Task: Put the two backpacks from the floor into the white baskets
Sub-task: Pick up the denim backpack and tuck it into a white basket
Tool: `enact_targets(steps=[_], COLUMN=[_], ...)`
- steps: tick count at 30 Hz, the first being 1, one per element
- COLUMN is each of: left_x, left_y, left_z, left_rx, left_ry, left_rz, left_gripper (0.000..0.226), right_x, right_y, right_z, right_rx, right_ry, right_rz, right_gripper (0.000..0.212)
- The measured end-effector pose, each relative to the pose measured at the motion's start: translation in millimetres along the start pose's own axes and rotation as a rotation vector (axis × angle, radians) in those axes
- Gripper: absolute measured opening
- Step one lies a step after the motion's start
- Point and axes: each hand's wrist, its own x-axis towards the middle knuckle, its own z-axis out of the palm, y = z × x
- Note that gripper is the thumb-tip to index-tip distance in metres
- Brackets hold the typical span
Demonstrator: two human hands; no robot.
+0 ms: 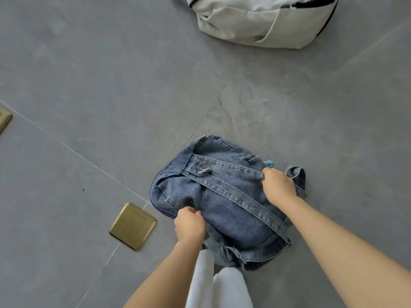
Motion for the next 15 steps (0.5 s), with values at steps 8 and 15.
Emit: enact_targets(steps=[8,15], left_x=[-34.3,-114.1], left_y=[-2.4,22.0], left_z=[-18.4,-71.2], left_rx=[-0.498,-0.553], left_ry=[-0.159,-0.203], left_rz=[-0.094,-0.078], left_gripper=[0.009,0.014], right_x=[-45.1,-120.1], right_y=[2.3,26.5], right_z=[-32.5,-103.2], right_rx=[0.157,0.536], right_ry=[-0.068,-0.15], right_rz=[0.086,0.238], right_gripper=[0.027,0.027])
